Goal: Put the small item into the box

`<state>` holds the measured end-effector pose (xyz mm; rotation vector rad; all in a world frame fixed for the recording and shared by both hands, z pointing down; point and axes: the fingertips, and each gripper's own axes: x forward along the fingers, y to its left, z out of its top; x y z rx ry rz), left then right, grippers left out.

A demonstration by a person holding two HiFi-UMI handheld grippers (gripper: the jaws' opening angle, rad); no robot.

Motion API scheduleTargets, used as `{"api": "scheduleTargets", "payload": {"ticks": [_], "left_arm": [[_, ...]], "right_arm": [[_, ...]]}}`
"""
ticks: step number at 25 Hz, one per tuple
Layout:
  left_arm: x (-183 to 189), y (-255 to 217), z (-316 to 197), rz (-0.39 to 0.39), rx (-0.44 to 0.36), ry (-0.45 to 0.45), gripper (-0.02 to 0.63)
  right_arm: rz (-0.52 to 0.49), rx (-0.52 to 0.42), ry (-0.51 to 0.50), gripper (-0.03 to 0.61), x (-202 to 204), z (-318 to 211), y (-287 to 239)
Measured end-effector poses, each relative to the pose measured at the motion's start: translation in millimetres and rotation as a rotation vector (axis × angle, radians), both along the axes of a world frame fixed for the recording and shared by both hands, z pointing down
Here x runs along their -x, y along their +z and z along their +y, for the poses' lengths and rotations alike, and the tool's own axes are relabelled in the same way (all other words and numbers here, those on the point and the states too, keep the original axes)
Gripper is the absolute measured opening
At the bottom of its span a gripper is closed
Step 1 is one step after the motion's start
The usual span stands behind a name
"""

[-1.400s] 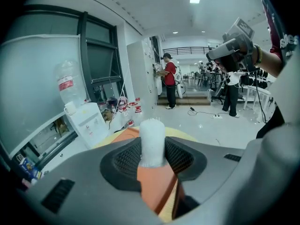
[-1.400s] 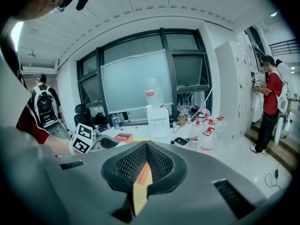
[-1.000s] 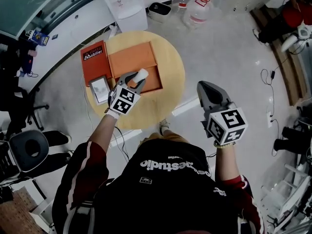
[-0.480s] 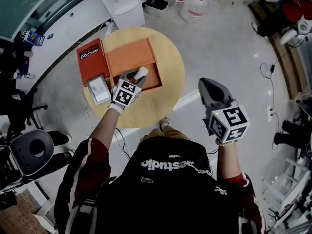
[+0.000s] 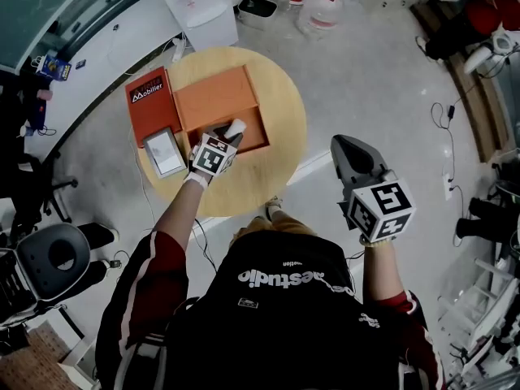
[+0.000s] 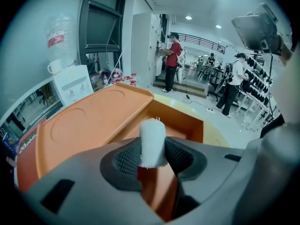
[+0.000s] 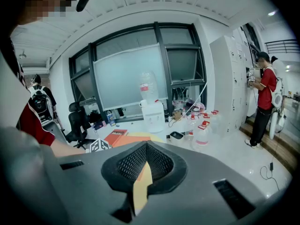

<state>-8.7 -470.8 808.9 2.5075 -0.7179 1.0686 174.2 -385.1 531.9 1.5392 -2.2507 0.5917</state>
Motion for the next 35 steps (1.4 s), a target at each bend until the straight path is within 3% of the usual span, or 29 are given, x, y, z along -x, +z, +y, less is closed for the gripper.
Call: {"api": "scheduleTargets", "payload": {"ticks": [9,35], "left_arm": [[-2,10,-2,-0.010,0.056,-0.016,0.166],[2,-12,-7,0.068,0.056,-0.032,0.227]], "right_arm": [[0.003,0.020,-0.007,0.025,2,1,0],[0.008,-0.016,-0.040,0.025,11,6,-14]]}}
